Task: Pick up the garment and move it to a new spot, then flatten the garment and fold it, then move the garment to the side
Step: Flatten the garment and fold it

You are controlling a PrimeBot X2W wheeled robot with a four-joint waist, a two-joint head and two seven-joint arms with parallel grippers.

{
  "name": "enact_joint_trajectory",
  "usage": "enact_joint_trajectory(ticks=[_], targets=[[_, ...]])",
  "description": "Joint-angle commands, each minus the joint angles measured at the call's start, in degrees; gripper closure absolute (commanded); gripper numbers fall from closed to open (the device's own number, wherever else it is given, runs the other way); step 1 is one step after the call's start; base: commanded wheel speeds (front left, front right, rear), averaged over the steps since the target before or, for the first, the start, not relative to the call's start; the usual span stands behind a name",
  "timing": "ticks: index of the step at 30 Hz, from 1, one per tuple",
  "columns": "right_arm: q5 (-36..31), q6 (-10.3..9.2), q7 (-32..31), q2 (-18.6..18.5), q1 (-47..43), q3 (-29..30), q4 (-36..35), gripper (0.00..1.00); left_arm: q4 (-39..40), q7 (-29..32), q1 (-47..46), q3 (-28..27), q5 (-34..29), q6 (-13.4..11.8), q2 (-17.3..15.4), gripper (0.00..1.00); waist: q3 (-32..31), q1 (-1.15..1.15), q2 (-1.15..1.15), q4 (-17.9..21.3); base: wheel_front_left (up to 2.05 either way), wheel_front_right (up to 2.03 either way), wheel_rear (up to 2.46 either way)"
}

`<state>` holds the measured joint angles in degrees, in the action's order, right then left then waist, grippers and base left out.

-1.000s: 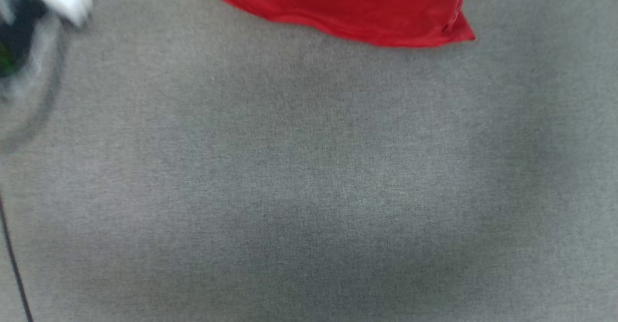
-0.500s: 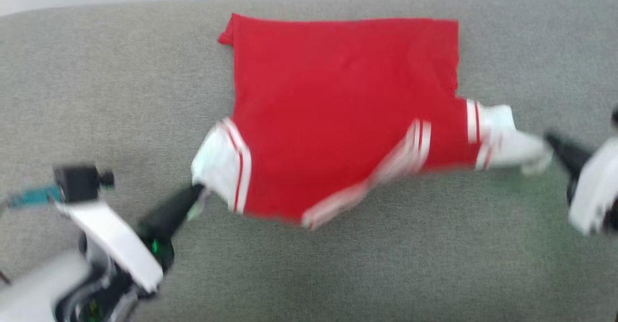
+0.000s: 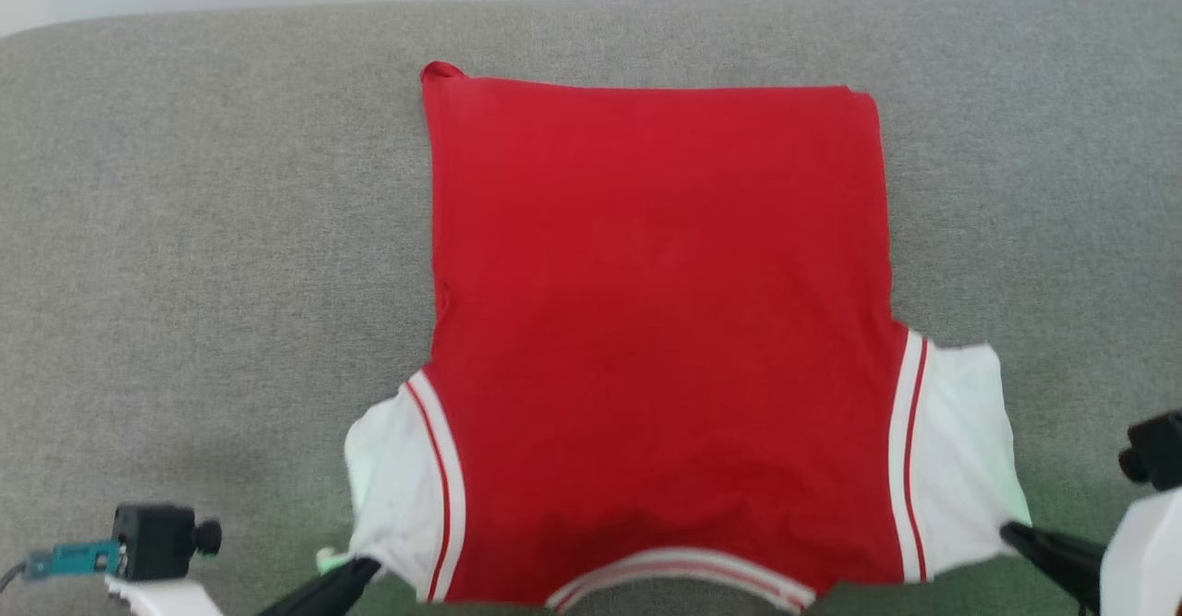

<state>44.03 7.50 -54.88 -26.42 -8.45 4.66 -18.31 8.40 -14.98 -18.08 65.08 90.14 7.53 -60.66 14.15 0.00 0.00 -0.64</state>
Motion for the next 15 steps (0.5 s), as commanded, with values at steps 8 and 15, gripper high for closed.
enact_joint_trajectory(ticks=[8,15], targets=[[0.3,-0.02,-3.9,2.7,-4.2,4.0,-5.3,1.0,2.3,-0.2,2.3,0.4,-0.7,-0.1,-2.1,1.0,1.1,0.0,0.0,-0.3,0.0,0.0,0.0],[-2.9,-0.02,-3.3,3.5,-0.8,1.9,-1.0,1.0,-1.5,0.7,-0.1,0.7,-1.7,-0.1,2.4,1.0,1.7,0.0,0.0,-0.4,0.0,0.0,0.0]])
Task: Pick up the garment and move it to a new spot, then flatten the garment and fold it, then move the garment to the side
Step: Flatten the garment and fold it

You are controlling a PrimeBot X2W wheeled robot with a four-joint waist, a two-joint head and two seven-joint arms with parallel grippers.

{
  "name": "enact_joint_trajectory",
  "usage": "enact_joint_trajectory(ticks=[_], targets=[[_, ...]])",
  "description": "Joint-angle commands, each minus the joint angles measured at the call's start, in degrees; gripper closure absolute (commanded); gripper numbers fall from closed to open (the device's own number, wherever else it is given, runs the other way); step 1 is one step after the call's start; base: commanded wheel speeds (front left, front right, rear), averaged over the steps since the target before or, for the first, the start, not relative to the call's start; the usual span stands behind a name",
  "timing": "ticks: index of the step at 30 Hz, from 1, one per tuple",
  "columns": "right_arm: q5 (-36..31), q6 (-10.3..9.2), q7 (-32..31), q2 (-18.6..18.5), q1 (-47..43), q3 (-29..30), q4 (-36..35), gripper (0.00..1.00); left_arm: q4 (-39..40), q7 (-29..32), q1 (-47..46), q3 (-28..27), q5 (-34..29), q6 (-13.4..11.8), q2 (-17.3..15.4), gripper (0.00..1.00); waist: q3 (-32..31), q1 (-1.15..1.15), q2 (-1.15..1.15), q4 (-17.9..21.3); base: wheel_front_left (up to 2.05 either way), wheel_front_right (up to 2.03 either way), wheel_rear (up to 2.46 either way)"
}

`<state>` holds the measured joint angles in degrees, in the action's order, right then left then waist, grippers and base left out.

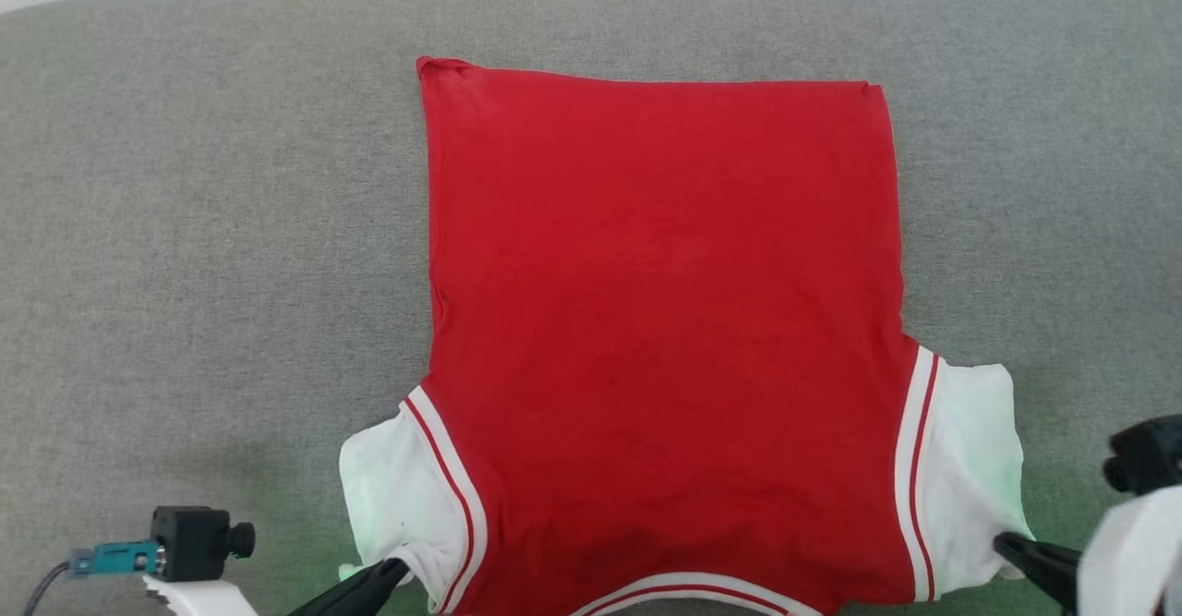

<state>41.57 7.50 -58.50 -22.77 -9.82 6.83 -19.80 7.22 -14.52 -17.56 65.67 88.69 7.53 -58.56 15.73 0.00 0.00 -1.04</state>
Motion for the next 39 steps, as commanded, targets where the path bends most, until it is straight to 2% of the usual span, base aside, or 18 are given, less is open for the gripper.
enact_joint_trajectory(ticks=[1,4,5,6,7,8,15,19,21,31,35,39], targets=[[-0.8,-0.02,0.7,-0.2,1.1,-1.1,1.5,1.0,-0.8,0.2,-0.8,0.1,0.1,-0.1,1.0,1.0,0.2,0.0,0.0,0.0,0.0,0.0,0.0],[-2.6,-0.02,3.6,-0.5,3.4,-4.1,5.2,1.0,-3.1,0.5,-1.2,0.5,-0.4,-0.1,2.5,1.0,0.6,0.0,0.0,0.1,0.0,0.0,0.0],[-3.1,-0.02,5.0,-0.4,4.3,-4.2,6.1,0.91,-3.4,0.5,-1.3,0.6,-0.5,-0.1,2.8,1.0,0.6,0.0,0.0,0.0,0.0,0.0,0.0],[-3.5,-0.02,6.0,-0.6,4.6,-4.7,6.8,0.59,-3.7,0.4,-1.4,0.6,-0.5,-0.1,3.0,1.0,0.6,0.0,0.0,0.0,0.0,0.0,0.0],[-3.5,-0.02,6.7,-0.9,4.8,-5.3,7.2,0.21,-3.9,0.4,-1.4,0.6,-0.4,-0.1,3.2,1.0,0.6,0.0,0.0,0.0,0.0,0.0,0.0],[-3.5,-0.02,7.3,-1.1,5.2,-5.1,7.5,0.0,-4.0,0.3,-1.3,0.6,-0.3,-0.1,3.4,1.0,0.7,0.0,0.0,0.0,0.0,0.0,0.0],[-2.3,-0.02,5.8,-4.5,10.3,1.7,4.7,0.0,-3.4,-0.2,-2.1,0.1,-2.1,-0.1,3.8,1.0,1.7,0.0,0.0,-1.4,0.0,0.0,0.0],[-4.1,-0.02,3.4,-5.9,18.4,5.1,4.7,0.0,-2.5,-0.3,-3.5,0.1,-3.2,-0.1,4.6,1.0,3.3,0.0,0.0,-3.1,0.0,0.0,0.0],[-5.6,-0.02,2.5,-6.2,24.0,4.9,6.2,0.0,-2.2,-0.3,-4.4,0.6,-4.1,-0.1,5.3,1.0,4.2,0.0,0.0,-4.4,0.0,0.0,0.0],[-15.5,-0.03,-1.3,-4.6,51.0,-3.6,24.6,0.0,-1.8,0.2,-9.7,3.4,-5.8,-0.1,8.2,1.0,9.2,0.0,0.0,-10.7,0.0,0.0,0.0],[-18.6,-0.03,-3.7,-5.0,56.6,-6.1,32.6,0.0,-2.1,0.0,-11.3,4.5,-5.8,-0.1,9.5,1.0,10.8,0.0,0.0,-12.6,0.0,0.0,0.0],[-19.4,-0.03,-4.9,-4.5,59.6,-6.7,36.6,0.0,-2.3,-0.1,-12.3,5.1,-5.6,-0.1,10.1,1.0,11.9,0.0,0.0,-13.5,0.0,0.0,0.0]])
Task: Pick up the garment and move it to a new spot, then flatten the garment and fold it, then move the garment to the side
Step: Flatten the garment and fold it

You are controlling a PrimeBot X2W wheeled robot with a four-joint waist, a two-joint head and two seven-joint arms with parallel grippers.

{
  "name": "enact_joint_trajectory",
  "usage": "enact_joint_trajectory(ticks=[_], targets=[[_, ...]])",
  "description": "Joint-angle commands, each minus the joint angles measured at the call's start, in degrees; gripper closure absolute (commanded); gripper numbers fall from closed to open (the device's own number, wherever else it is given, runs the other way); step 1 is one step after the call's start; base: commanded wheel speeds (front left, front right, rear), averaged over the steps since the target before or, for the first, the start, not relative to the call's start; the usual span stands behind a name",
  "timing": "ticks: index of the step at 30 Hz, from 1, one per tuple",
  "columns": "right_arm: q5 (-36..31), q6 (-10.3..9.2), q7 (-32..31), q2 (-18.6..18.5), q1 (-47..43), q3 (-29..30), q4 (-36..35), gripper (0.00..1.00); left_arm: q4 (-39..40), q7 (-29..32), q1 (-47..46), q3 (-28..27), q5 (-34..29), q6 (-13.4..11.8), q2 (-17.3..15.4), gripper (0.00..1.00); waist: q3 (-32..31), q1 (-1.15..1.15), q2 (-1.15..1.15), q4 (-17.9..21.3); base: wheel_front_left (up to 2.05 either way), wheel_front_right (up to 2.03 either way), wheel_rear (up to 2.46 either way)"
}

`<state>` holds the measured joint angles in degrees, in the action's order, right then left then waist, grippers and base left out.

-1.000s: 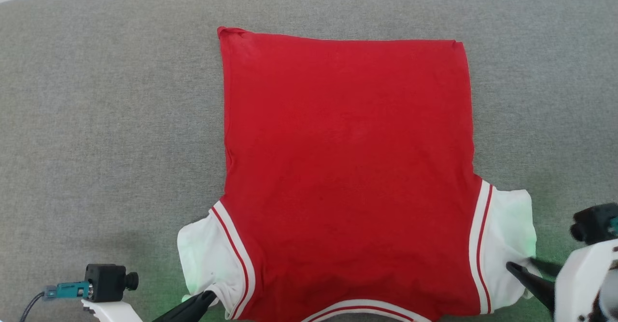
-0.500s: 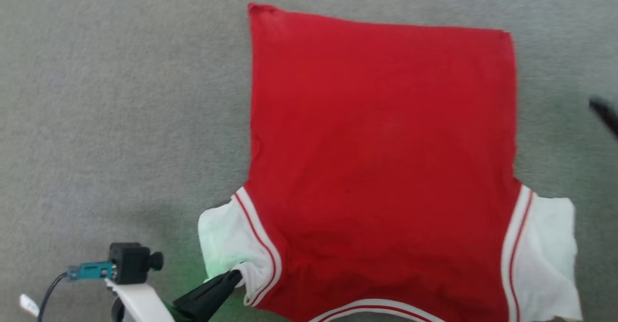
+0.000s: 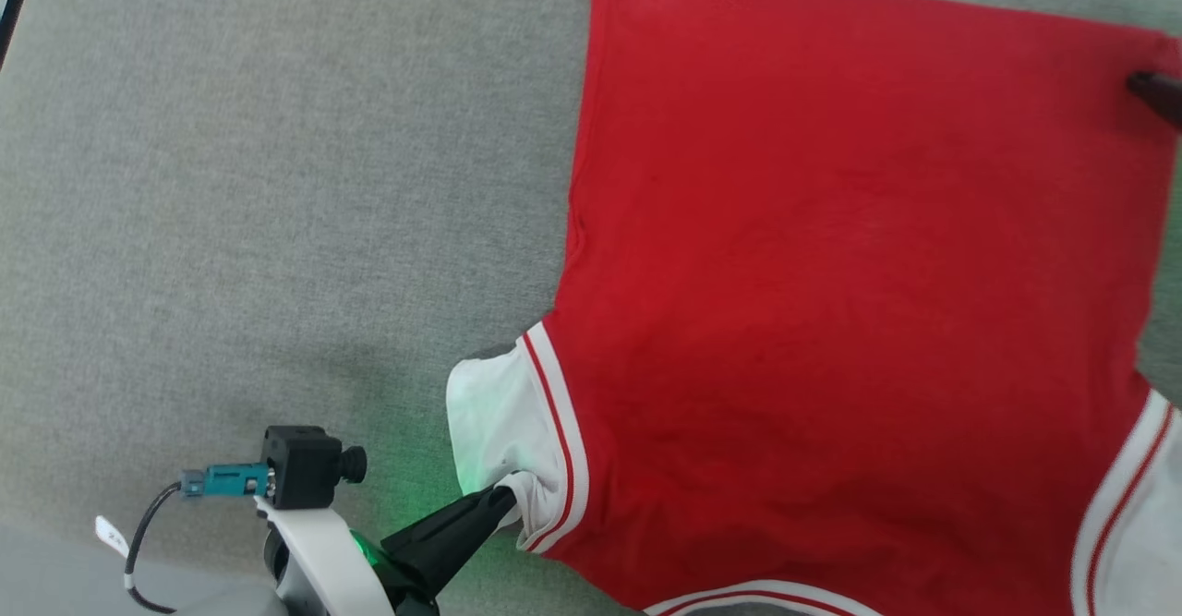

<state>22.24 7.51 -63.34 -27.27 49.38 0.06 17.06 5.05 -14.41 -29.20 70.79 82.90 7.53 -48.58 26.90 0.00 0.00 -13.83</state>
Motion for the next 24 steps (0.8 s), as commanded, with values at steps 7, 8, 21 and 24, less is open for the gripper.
enact_joint_trajectory(ticks=[7,8,21,24], targets=[[-2.4,-0.04,-3.1,1.5,3.2,-0.9,5.6,0.0,-0.2,-0.6,-2.5,0.7,0.5,-0.1,0.3,1.0,2.6,0.0,0.0,-1.0,0.0,0.0,0.0],[-2.6,-0.04,-3.2,1.6,3.2,-1.2,6.0,0.0,-0.2,-0.6,-2.7,0.8,0.5,-0.1,0.3,1.0,2.8,0.0,0.0,-0.9,0.0,0.0,0.0],[2.1,-0.04,2.5,0.6,1.3,-4.2,3.4,1.0,-1.6,-0.8,-1.7,-0.1,1.7,-0.1,-1.4,1.0,-1.2,0.0,0.0,3.5,0.0,0.0,0.0],[4.9,-0.04,1.1,-2.6,-3.3,-4.9,-1.5,1.0,-1.9,-0.8,0.0,-1.7,2.1,-0.1,-1.8,1.0,-3.4,0.0,0.0,5.1,0.0,0.0,0.0]])
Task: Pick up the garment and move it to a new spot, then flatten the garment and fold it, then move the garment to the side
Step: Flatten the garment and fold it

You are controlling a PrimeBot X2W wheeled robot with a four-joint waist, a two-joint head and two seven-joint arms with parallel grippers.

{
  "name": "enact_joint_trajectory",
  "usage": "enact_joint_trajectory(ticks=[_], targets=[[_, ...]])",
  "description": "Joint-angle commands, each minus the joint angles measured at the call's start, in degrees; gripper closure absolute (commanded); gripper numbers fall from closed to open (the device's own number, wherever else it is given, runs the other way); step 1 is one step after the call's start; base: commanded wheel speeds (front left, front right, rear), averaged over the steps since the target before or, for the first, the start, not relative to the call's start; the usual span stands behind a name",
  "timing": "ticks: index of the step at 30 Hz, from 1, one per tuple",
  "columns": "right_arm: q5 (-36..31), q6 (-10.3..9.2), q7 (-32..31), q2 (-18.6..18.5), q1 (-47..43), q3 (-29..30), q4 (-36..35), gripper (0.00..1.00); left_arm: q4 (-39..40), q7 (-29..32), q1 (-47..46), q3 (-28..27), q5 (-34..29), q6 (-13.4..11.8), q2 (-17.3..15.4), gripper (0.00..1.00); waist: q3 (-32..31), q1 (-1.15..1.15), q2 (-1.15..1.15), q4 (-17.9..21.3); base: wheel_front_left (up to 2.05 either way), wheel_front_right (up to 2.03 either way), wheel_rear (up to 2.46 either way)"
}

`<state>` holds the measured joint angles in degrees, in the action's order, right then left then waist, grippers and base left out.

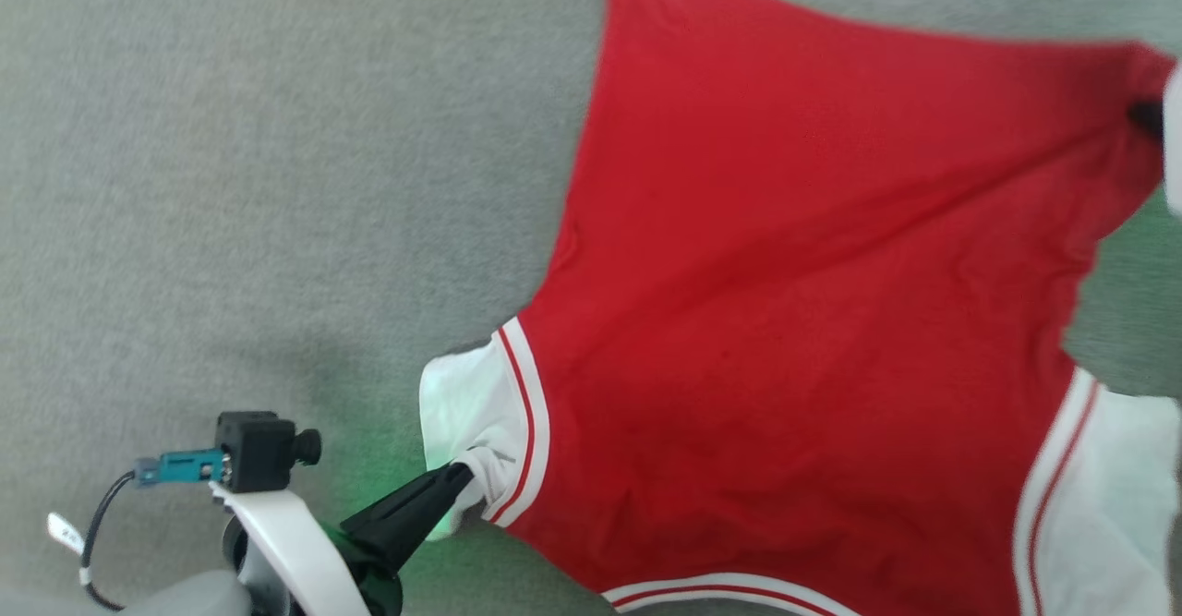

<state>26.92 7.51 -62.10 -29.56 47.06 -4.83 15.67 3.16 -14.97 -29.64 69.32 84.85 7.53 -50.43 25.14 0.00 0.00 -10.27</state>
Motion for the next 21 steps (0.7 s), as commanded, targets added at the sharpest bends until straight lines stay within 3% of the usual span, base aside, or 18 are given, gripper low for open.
enact_joint_trajectory(ticks=[1,5,9,16,21], targets=[[1.3,-0.04,-0.8,-1.7,-3.1,-0.1,-2.2,1.0,-0.1,-0.3,1.1,-0.8,0.2,-0.1,-0.1,1.0,-2.3,0.0,0.0,2.2,0.0,0.0,0.0],[6.3,-0.04,-4.8,-5.9,-14.1,1.2,-11.9,1.0,-0.4,-0.3,3.8,-2.9,0.3,-0.1,-0.7,1.0,-4.4,0.0,0.0,4.3,0.0,0.0,0.0],[10.1,-0.04,-10.4,-7.5,-28.9,4.6,-22.0,1.0,-0.5,-0.3,5.8,-5.2,-0.2,-0.1,-1.2,1.0,-5.5,0.0,0.0,6.0,0.0,0.0,0.0],[10.8,-0.04,-17.6,-2.2,-53.3,7.6,-37.7,1.0,-1.5,-0.3,6.9,-8.5,-1.8,-0.1,-1.6,1.0,-6.0,0.0,0.0,7.2,0.0,0.0,0.0],[10.3,-0.04,-17.6,1.6,-60.2,5.9,-41.6,1.0,-2.1,-0.3,6.1,-9.2,-2.2,-0.1,-1.6,1.0,-6.0,0.0,0.0,7.3,0.0,0.0,0.0]])
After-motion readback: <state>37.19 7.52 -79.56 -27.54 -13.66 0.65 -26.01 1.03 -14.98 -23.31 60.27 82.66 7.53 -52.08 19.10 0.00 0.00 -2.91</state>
